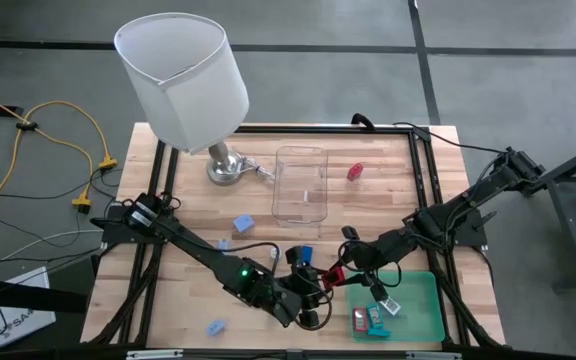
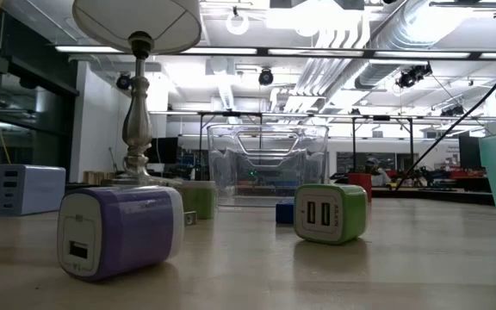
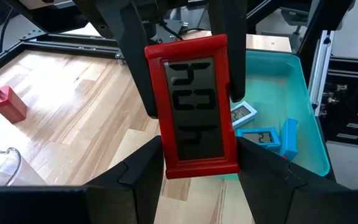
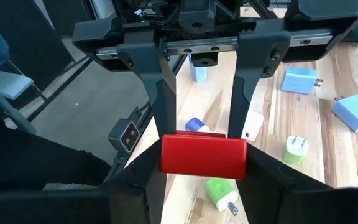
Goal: Pick & Place Office items
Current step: Put the red digital clock into the green bin
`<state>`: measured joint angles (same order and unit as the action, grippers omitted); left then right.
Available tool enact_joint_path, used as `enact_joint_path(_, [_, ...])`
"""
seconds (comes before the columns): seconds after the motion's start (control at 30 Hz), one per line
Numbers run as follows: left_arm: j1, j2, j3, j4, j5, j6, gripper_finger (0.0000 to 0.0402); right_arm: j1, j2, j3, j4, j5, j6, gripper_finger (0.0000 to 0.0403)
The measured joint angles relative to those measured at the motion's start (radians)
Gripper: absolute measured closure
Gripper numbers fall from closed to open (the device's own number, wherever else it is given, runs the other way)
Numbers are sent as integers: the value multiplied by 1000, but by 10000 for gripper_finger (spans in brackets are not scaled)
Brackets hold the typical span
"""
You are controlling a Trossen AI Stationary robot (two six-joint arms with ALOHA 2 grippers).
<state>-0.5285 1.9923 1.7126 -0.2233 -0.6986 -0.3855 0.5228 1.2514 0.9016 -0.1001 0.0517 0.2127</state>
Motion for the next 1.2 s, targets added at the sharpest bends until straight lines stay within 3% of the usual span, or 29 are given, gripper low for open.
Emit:
enact_joint_path(0.77, [0,0,0,0,20,23,218,1,0,0,-2,-6,0,255])
enact_joint_path(1.2, [0,0,0,-3,32,27,170,1,0,0,-9,-13,1,255])
